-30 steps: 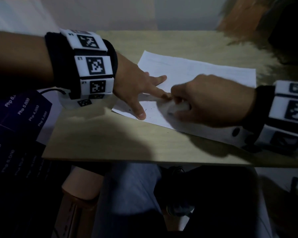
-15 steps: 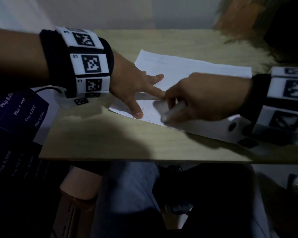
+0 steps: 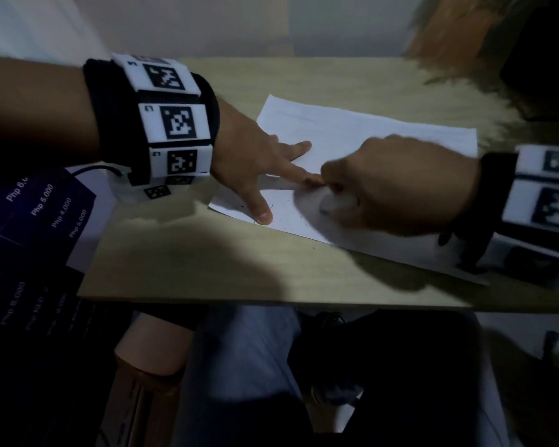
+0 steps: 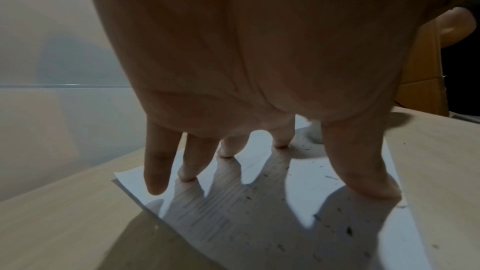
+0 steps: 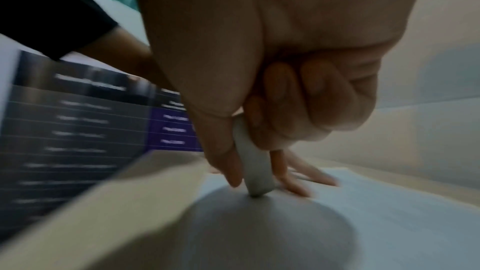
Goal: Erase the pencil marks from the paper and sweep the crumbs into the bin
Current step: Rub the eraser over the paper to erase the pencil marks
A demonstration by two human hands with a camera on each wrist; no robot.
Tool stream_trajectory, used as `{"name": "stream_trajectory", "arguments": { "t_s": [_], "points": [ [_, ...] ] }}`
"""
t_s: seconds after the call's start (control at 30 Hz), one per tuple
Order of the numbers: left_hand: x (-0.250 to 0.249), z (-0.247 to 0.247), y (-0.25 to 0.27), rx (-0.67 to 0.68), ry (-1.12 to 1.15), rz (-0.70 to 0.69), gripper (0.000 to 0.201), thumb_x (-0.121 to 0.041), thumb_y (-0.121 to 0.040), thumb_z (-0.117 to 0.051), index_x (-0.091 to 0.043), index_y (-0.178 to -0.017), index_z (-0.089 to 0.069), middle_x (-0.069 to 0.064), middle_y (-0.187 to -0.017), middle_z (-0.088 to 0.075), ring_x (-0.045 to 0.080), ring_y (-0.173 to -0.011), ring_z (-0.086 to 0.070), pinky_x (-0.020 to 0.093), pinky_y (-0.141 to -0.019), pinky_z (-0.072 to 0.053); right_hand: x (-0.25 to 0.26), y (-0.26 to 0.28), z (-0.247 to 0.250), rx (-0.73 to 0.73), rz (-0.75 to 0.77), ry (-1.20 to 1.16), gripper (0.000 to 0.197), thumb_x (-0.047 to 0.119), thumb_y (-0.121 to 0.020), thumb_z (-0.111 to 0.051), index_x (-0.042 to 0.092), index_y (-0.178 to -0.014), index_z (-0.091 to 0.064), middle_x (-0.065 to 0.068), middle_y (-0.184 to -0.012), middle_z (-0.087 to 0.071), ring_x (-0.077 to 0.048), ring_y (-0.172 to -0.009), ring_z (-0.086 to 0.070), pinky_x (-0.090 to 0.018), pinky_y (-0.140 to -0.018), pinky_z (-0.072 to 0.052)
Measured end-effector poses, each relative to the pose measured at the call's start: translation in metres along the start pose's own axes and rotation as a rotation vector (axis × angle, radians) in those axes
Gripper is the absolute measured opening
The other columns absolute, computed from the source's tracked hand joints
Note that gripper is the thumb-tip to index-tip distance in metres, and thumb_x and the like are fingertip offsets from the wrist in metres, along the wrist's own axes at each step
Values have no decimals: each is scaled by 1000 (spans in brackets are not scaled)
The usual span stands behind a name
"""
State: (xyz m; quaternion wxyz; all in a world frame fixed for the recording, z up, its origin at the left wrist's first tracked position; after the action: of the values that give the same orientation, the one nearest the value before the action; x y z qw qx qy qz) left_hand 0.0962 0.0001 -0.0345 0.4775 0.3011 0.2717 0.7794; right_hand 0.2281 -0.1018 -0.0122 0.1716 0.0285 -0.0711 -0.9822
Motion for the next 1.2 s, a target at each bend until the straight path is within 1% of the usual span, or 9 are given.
{"name": "stream_trajectory", "arguments": {
  "t_s": [0.13, 0.27, 0.37, 0.47, 0.63, 0.77, 0.97, 1.1, 1.2],
  "points": [
    [-1, 0, 0, 8, 12, 0, 88, -73, -86, -52, -78, -119, 29, -9, -161, 38, 29, -157, 1, 45, -120, -20, 16, 5, -1, 157, 79, -181, 34, 60, -81, -60, 27, -86, -58, 6, -71, -57, -18, -67, -55, -38, -68, -49],
    [0, 0, -1, -3, -8, 8, 93, -73, -86, -52, -66, -145, 20, -8, -161, 38, 30, -157, -1, 45, -120, -21, -9, -9, 5, 77, -40, -149, 42, 65, -77, -49, 25, -87, -58, 7, -72, -57, -20, -69, -55, -39, -72, -51],
    [-2, 1, 1, -2, 3, 5, 89, -72, -87, -53, -70, -142, 17, -8, -162, 36, 29, -157, -1, 44, -120, -20, 8, 3, -2, 21, 32, -7, 29, 54, -88, -51, 26, -87, -44, 8, -69, -40, -25, -64, -45, -35, -62, -41],
    [-2, 1, 1, 4, 9, 2, 87, -73, -86, -52, -76, -126, 25, -9, -161, 37, 28, -157, 0, 44, -120, -19, 16, 6, -3, 118, 81, -141, 33, 57, -84, -61, 25, -82, -53, 7, -67, -50, -18, -63, -51, -36, -63, -44],
    [-1, 1, 0, 1, 0, 11, 92, -73, -87, -52, -67, -144, 19, -10, -160, 38, 28, -157, 1, 46, -121, -19, -9, -7, 2, 49, -46, -122, 47, 69, -78, -44, 25, -87, -55, 6, -72, -55, -23, -69, -54, -36, -66, -45],
    [-2, 1, 2, 15, 9, 0, 83, -73, -86, -53, -81, -113, 25, -10, -161, 36, 28, -157, 0, 45, -120, -20, 21, 6, -4, 80, 82, -68, 36, 59, -85, -41, 25, -89, -52, 7, -70, -45, -24, -65, -48, -36, -62, -43],
    [-1, 1, 0, -6, -12, 9, 91, -73, -86, -52, -67, -144, 18, -9, -161, 37, 29, -157, 0, 46, -121, -20, -6, -9, 4, 35, -42, -115, 36, 61, -85, -53, 25, -85, -55, 5, -72, -56, -24, -70, -55, -36, -69, -49],
    [-2, 1, 3, 25, 16, -7, 83, -75, -84, -52, -85, -107, 28, -11, -161, 36, 28, -157, 0, 45, -120, -19, 18, 4, -4, 115, 80, -147, 33, 56, -85, -59, 24, -85, -55, 6, -69, -52, -20, -66, -54, -36, -65, -47],
    [-1, 1, 0, 8, 15, 0, 89, -76, -84, -50, -77, -130, 25, -11, -160, 38, 28, -157, 1, 47, -121, -18, -1, -4, 1, 163, 2, -236, 35, 63, -80, -64, 29, -85, -64, 8, -67, -60, -5, -65, -54, -30, -64, -42]
  ]
}}
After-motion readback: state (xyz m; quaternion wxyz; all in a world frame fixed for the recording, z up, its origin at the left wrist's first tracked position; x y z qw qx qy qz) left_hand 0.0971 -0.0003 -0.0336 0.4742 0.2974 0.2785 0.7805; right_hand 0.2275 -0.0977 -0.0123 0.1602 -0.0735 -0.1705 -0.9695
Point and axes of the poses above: each hand's wrist, its own y-axis away from the middle knuckle, its own z-axis out of the back of the hand, x = y × z, the point moved 4 cm from there along -y, towards the middle knuckle
